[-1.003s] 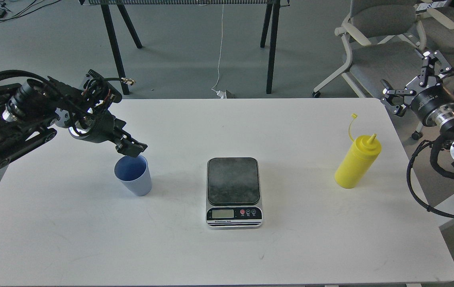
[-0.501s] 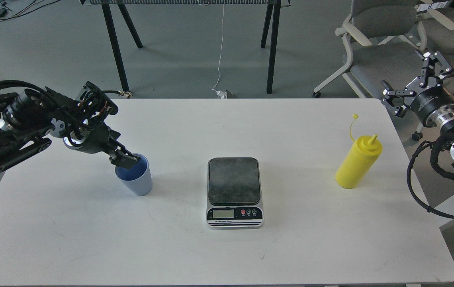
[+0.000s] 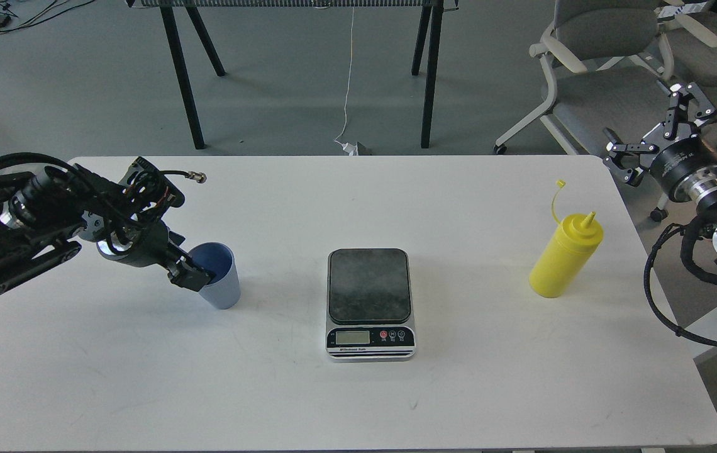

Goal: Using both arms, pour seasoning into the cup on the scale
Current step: 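Lower the left gripper and grasp the blue cup, then lift the blue cup and lower it onto the scale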

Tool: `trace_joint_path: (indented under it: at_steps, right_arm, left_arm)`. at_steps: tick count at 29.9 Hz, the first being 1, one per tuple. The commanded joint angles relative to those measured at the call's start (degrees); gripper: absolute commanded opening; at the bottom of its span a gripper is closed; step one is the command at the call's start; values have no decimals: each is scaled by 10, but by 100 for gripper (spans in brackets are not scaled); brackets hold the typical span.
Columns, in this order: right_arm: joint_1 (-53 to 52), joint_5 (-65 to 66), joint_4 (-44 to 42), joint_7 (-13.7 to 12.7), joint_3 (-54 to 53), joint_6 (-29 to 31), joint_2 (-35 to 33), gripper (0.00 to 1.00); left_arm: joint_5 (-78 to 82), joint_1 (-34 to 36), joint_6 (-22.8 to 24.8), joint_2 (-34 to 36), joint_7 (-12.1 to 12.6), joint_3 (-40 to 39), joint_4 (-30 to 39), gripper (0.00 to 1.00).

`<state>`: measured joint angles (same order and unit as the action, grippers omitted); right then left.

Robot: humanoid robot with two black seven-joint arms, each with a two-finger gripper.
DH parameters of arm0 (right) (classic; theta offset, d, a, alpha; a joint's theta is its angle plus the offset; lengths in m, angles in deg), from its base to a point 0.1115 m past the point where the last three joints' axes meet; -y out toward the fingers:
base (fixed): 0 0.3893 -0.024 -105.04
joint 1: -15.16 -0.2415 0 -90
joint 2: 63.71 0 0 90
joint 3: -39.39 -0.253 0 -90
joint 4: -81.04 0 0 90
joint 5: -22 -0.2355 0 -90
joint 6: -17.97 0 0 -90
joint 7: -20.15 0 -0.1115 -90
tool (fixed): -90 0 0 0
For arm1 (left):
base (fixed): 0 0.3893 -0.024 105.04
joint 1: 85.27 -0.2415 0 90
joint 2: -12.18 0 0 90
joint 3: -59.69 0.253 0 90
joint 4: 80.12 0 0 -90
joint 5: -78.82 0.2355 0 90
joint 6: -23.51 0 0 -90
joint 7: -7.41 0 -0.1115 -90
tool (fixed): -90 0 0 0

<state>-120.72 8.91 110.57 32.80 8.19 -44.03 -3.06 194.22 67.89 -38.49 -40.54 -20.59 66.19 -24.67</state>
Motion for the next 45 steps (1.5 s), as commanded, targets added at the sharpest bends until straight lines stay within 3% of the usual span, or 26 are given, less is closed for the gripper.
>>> trace_joint_path:
  at_steps: [1, 13, 17, 21, 22, 35, 45]
  right_arm:
    - [-1, 0, 0, 0, 0, 0, 0, 99]
    - [2, 0, -2, 0, -4, 0, 0, 99]
    - [2, 0, -2, 0, -5, 0, -1, 99]
    - [4, 0, -2, 0, -5, 0, -2, 99]
    - [4, 0, -2, 0, -5, 0, -2, 99]
    - [6, 0, -1, 0, -6, 0, -3, 99]
    - [6, 0, -1, 0, -13, 0, 0, 99]
  left_arm:
    - [-3, -1, 0, 0, 0, 0, -2, 93]
    - [-52, 1, 0, -6, 0, -3, -9, 60]
    - [-54, 1, 0, -7, 0, -3, -10, 43]
    - [-59, 0, 0, -8, 0, -4, -13, 7]
    - [-59, 0, 0, -9, 0, -5, -18, 3]
    - [-101, 15, 0, -12, 0, -8, -13, 0]
    - [-176, 121, 0, -10, 0, -12, 88, 0]
